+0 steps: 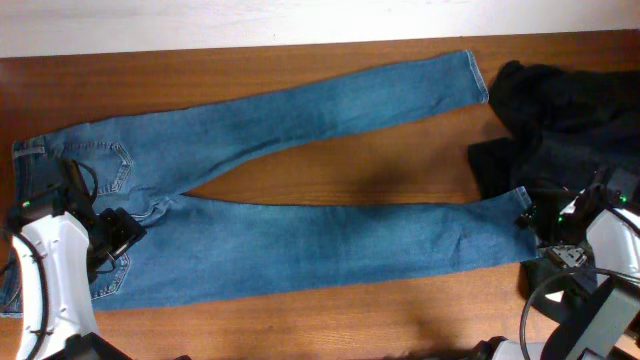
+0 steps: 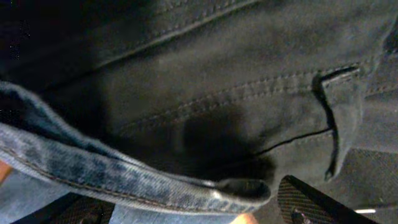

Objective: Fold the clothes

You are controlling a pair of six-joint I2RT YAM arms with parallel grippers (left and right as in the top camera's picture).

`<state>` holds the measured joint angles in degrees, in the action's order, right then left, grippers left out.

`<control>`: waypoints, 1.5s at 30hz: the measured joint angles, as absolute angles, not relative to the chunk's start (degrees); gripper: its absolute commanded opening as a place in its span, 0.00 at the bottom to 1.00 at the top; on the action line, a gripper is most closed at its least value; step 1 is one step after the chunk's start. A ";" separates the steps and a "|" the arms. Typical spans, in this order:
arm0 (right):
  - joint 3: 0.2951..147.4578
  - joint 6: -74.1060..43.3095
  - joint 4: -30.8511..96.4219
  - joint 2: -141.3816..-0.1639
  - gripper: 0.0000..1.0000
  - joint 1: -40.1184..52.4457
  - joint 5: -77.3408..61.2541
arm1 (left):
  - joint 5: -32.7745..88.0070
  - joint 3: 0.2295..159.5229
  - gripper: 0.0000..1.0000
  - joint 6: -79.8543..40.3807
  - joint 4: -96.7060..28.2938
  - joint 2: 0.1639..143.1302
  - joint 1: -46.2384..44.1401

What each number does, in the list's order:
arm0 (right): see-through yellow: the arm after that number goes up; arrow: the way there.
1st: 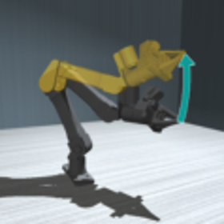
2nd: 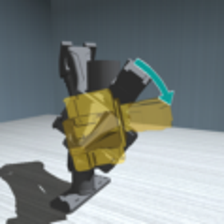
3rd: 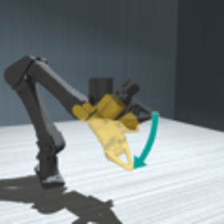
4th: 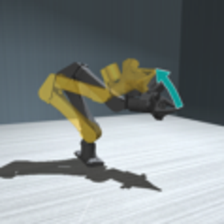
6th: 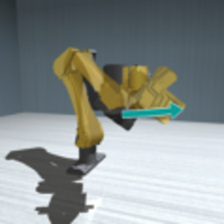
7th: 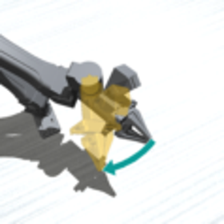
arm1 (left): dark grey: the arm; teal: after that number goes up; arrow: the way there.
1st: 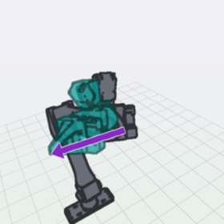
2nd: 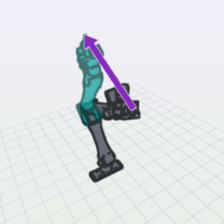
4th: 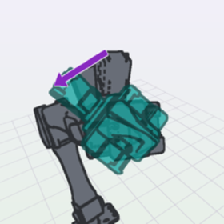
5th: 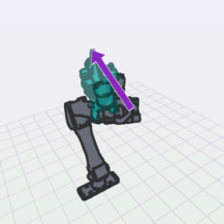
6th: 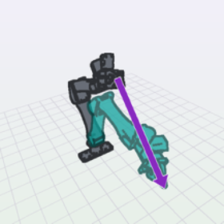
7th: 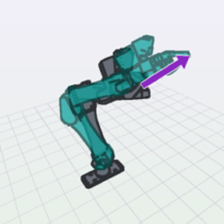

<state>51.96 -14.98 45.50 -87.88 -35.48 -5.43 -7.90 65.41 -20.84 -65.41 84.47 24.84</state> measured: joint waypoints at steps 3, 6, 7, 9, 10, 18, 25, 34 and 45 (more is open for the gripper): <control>50.35 -15.00 44.53 -88.20 0.62 -35.48 -5.45 | -7.90 65.41 0.87 -20.84 -65.41 84.47 24.84; 50.28 -14.79 43.81 -88.33 0.05 -35.48 -6.39 | -7.90 65.41 0.87 -20.84 -65.41 84.47 24.84; 50.28 -14.79 43.64 -88.36 0.04 -35.44 -7.51 | -7.90 65.41 0.87 -20.84 -65.43 84.47 24.84; 50.28 -15.00 43.64 -88.33 0.04 -35.44 -8.58 | -7.90 65.41 0.87 -20.84 -65.41 84.47 24.84; 50.28 -14.96 43.70 -88.36 0.04 -35.44 -8.80 | -7.90 65.41 0.87 -20.84 -65.43 84.47 24.84; 57.21 -14.50 49.91 -87.90 0.04 -35.24 -14.98 | -8.40 65.41 0.87 -20.84 -65.41 84.47 24.84; 66.57 -13.26 51.64 -87.05 0.04 -31.42 -17.30 | -9.61 65.41 0.87 -20.84 -65.47 84.47 24.84; 66.59 -13.15 48.40 -87.02 0.04 -29.52 -17.04 | -15.14 65.36 0.99 -24.43 -67.99 84.47 24.99; 66.59 -12.86 49.25 -88.49 0.04 -29.52 -16.58 | -11.09 59.70 0.99 -30.50 -60.71 84.25 44.47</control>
<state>66.59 -12.86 49.25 -88.49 -29.52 -16.58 -11.09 59.70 -30.50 -60.71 84.25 44.47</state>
